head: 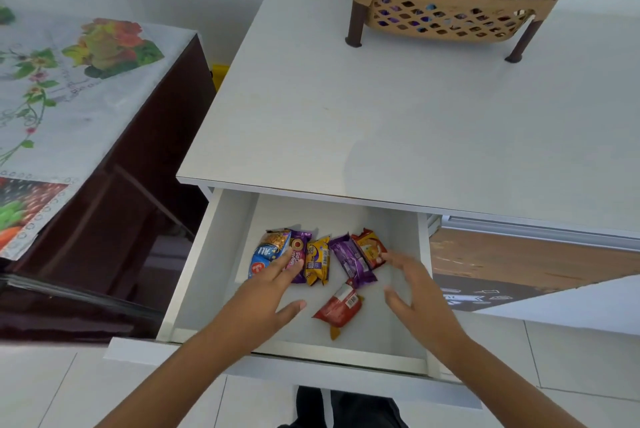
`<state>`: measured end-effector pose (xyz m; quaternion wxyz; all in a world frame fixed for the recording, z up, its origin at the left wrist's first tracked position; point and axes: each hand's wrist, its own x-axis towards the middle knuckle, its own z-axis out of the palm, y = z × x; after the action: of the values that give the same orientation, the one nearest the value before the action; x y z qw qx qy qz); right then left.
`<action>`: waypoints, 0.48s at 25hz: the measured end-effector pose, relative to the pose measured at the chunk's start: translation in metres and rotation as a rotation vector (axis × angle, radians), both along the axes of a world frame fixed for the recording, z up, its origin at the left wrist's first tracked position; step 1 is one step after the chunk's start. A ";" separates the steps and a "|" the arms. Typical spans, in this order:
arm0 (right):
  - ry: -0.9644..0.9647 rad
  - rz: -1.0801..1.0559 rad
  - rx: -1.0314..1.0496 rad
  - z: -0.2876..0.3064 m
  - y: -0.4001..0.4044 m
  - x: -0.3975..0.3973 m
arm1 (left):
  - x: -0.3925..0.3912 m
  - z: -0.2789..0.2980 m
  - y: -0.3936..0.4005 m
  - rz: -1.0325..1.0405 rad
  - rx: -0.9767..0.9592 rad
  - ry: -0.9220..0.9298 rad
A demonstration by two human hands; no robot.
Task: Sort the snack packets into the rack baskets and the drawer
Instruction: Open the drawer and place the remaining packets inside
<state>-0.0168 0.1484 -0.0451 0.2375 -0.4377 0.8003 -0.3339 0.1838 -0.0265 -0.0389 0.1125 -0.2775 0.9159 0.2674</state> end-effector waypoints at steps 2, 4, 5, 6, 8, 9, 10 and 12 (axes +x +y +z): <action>0.030 0.011 -0.017 0.020 0.033 0.016 | 0.021 0.002 0.017 -0.012 -0.103 0.002; 0.026 0.095 -0.007 0.027 0.060 0.037 | 0.037 0.005 0.037 -0.072 -0.150 -0.042; 0.087 0.178 0.003 0.025 0.070 0.048 | 0.041 0.008 0.047 -0.111 -0.157 -0.055; 0.234 0.274 0.039 0.021 0.076 0.057 | 0.043 0.010 0.054 -0.150 -0.124 -0.087; 0.489 0.455 0.168 0.012 0.078 0.063 | 0.039 0.012 0.062 -0.215 -0.140 -0.111; 0.542 0.442 0.219 0.012 0.076 0.063 | 0.036 0.011 0.062 -0.223 -0.162 -0.107; 0.547 0.393 0.233 0.012 0.073 0.063 | 0.032 0.010 0.061 -0.232 -0.182 -0.101; 0.563 0.331 0.242 0.008 0.066 0.056 | 0.024 0.006 0.055 -0.235 -0.224 -0.077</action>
<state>0.0388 0.2148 -0.0370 0.1086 -0.6051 0.7864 -0.0599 0.2083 0.0285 -0.0328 0.1465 -0.1891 0.9611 0.1380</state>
